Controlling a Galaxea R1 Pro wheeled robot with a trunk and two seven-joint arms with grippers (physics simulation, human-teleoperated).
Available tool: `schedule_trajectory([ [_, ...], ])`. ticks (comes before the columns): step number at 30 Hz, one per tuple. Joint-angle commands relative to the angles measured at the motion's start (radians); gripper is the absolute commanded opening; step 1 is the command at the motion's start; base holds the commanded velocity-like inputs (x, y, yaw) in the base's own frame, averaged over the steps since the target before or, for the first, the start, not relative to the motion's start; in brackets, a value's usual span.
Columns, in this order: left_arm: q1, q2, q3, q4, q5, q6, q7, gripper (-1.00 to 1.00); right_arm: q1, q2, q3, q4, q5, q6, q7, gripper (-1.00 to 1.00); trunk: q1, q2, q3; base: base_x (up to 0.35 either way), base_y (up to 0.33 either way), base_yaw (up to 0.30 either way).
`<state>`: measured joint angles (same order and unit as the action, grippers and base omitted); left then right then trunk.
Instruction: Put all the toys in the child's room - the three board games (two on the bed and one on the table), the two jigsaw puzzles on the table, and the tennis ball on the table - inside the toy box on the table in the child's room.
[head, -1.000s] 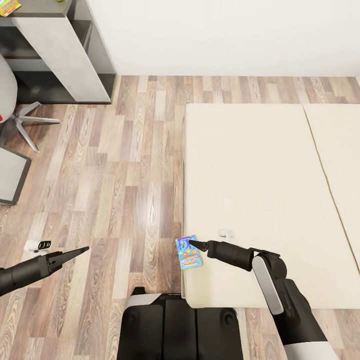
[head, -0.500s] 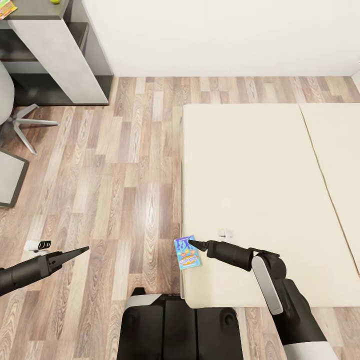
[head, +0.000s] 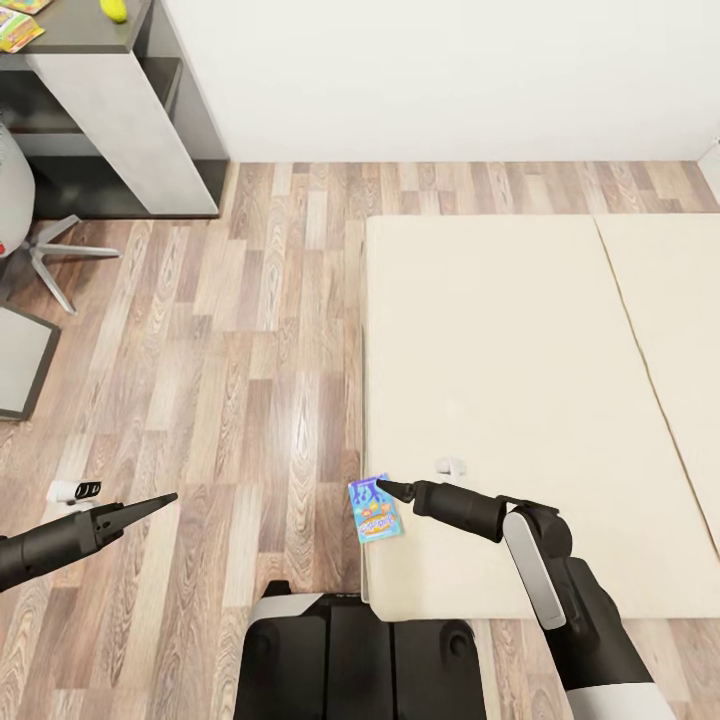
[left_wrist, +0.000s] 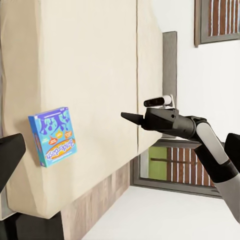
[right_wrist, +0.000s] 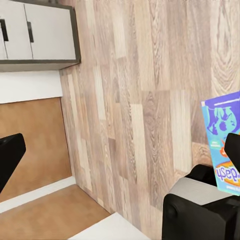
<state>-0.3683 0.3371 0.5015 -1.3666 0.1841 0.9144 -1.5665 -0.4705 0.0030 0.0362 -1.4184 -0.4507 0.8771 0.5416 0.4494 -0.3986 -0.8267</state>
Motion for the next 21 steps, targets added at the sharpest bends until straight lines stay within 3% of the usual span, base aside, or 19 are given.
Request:
schedule_trajectory([
  [1,0.0,0.0,0.0,0.0,-0.001,0.011,-0.004,1.0,0.0,0.0,-0.001,-0.001,0.001,0.005,0.003,1.0,0.001,-0.001,0.001,0.0,0.0,0.0],
  [21,0.0,0.0,0.0,0.0,-0.002,0.011,-0.004,1.0,0.0,0.0,-0.001,-0.001,0.001,0.005,0.003,1.0,0.001,-0.001,0.034,0.0,0.0,0.0],
])
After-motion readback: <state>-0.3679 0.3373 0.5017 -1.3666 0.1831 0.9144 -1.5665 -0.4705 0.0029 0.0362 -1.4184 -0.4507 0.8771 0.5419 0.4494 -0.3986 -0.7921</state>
